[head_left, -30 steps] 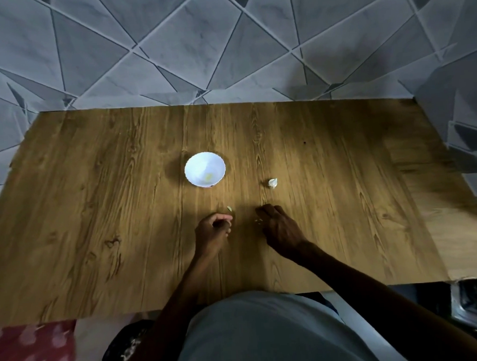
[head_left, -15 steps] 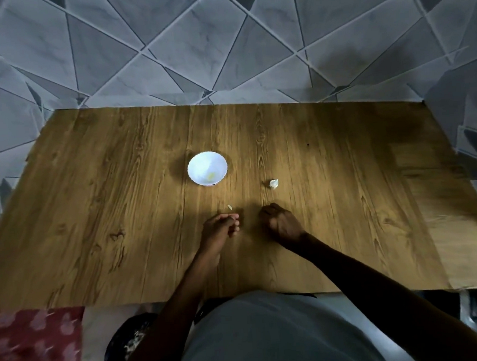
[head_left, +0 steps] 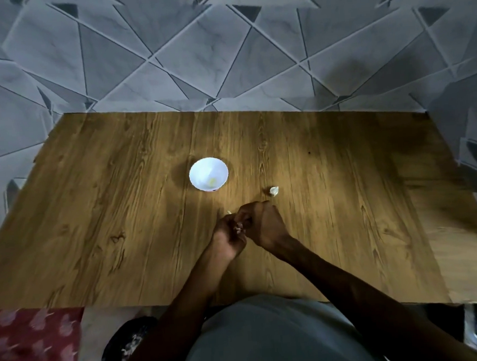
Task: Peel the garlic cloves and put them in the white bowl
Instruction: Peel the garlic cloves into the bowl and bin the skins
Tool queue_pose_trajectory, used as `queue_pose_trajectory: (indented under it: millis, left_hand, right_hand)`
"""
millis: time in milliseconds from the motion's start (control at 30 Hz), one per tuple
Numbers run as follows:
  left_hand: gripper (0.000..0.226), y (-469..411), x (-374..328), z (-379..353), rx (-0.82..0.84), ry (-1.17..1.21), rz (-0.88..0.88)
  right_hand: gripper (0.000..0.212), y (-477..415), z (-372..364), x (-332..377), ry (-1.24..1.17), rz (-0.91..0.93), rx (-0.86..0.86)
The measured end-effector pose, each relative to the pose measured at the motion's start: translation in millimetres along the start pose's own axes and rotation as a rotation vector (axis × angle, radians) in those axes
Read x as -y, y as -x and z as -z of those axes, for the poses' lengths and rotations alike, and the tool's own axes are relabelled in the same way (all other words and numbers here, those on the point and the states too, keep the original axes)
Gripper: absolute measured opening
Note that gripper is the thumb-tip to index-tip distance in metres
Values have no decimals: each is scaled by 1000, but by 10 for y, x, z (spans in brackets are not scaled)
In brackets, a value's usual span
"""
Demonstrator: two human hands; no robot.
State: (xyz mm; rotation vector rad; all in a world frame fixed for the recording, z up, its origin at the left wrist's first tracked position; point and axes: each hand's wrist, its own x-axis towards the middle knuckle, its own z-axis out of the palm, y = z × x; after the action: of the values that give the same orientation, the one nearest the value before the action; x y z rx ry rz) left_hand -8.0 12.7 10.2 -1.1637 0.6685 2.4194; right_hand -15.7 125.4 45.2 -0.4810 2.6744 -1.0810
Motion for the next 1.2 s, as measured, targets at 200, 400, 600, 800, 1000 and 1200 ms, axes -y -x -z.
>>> queue_pose_trajectory:
  millis: [200, 400, 600, 800, 1000, 1200]
  left_hand:
    - [34, 28, -79, 35, 0, 127, -45]
    - [33, 29, -335, 281, -52, 138, -90]
    - [34, 29, -381, 386, -73, 103, -93]
    - [34, 42, -363, 402, -101, 91, -123]
    - [36, 37, -446, 517, -134, 152, -186]
    - [35, 29, -503, 590, -140, 181, -195]
  right_hand:
    - [22, -82, 156, -216, -107, -16, -204]
    - [21, 28, 183, -778, 277, -151, -45]
    - [17, 52, -3, -919, 210, -150, 10]
    - [22, -162, -199, -792, 216, -36, -18]
    - [25, -341, -344, -525, 269, 152, 85]
    - [23, -413, -373, -555, 377, 241, 129]
